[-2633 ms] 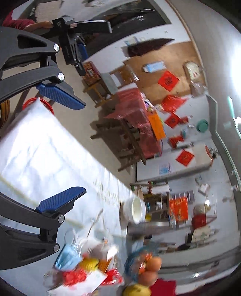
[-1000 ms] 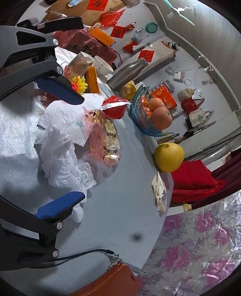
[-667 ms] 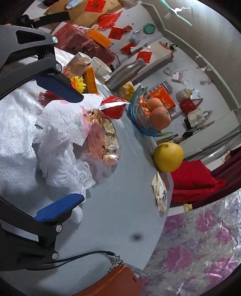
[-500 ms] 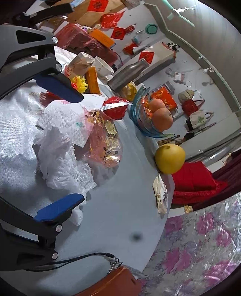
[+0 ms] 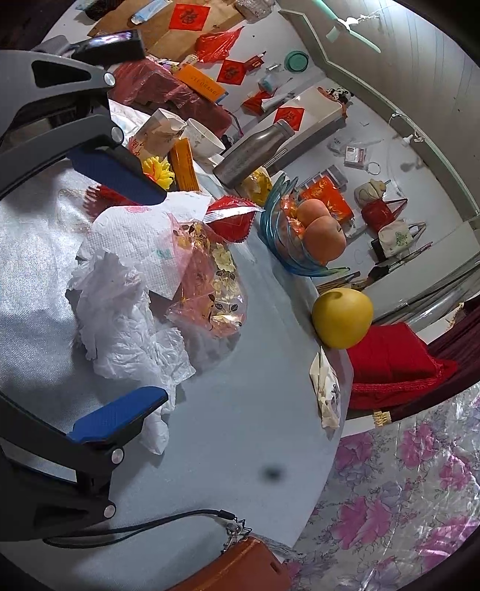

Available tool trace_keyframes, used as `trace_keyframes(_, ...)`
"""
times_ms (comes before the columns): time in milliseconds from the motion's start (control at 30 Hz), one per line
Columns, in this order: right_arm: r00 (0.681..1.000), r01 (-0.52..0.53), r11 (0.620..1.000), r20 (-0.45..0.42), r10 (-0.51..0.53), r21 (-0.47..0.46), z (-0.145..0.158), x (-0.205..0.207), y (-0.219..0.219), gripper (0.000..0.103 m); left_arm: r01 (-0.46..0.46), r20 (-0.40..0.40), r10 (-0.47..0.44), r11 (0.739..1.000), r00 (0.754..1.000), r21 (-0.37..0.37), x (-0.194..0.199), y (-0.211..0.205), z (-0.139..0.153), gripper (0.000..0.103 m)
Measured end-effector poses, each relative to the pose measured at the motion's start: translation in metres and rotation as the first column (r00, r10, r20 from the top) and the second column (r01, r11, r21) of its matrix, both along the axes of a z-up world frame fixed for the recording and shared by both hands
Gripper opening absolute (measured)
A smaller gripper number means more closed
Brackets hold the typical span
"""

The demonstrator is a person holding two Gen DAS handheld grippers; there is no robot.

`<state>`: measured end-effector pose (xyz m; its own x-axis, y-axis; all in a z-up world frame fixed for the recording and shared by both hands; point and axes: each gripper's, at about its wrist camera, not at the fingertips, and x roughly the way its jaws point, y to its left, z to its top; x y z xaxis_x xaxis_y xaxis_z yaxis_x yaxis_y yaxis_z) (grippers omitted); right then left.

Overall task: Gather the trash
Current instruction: 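Grasp the blue face mask with the left tool while the right tool grasps the red yarn tassel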

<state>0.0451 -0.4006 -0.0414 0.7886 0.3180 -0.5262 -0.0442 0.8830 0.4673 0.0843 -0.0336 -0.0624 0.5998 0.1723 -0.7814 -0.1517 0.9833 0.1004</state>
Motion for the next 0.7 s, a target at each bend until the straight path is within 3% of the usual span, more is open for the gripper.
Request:
trace_keyframes(67, 1.000, -0.001, 1.000, 0.000, 0.001, -0.003, 0.001, 0.000, 0.000, 0.097, -0.040, 0.010, 0.041, 0.994, 0.999, -0.102, -0.005, 0.026, 0.001, 0.097)
trace_keyframes(133, 1.000, -0.003, 1.000, 0.005, 0.003, -0.017, 0.002, 0.000, 0.001, 0.097, -0.037, 0.033, 0.046, 0.971, 0.998, -0.237, -0.011, 0.043, 0.002, 0.097)
trace_keyframes(200, 1.000, -0.005, 1.000, 0.011, 0.005, -0.027, 0.003, 0.000, 0.002, 0.097, -0.022, 0.037, 0.035, 0.951, 0.999, -0.308, -0.012, 0.050, 0.001, 0.097)
trace_keyframes(300, 1.000, -0.007, 1.000, 0.008, 0.007, -0.022, 0.003, -0.001, 0.003, 0.097, 0.001, 0.052, 0.016, 0.953, 0.999, -0.303, -0.009, 0.047, 0.004, 0.094)
trace_keyframes(400, 1.000, -0.012, 1.000, 0.012, 0.013, -0.029, 0.005, -0.002, 0.004, 0.097, -0.004, 0.047, 0.017, 0.965, 0.999, -0.263, 0.003, 0.038, 0.003, 0.085)
trace_keyframes(467, 1.000, -0.015, 0.999, 0.015, 0.016, -0.033, 0.005, -0.002, 0.005, 0.097, 0.003, 0.035, 0.005, 0.971, 0.999, -0.241, 0.010, 0.031, 0.001, 0.071)
trace_keyframes(500, 1.000, -0.017, 0.999, 0.017, 0.017, -0.034, 0.006, -0.002, 0.006, 0.097, 0.006, 0.033, 0.002, 0.975, 0.999, -0.222, 0.013, 0.028, 0.000, 0.070)
trace_keyframes(567, 0.999, -0.028, 0.999, 0.021, 0.029, -0.041, 0.007, -0.003, 0.009, 0.097, 0.041, 0.040, -0.034, 0.978, 0.999, -0.205, 0.011, 0.021, 0.000, 0.049)
trace_keyframes(700, 0.996, -0.078, 0.995, 0.049, 0.081, -0.060, 0.011, -0.005, 0.017, 0.086, 0.140, 0.094, -0.122, 0.967, 0.988, -0.213, 0.000, 0.011, 0.006, 0.038)
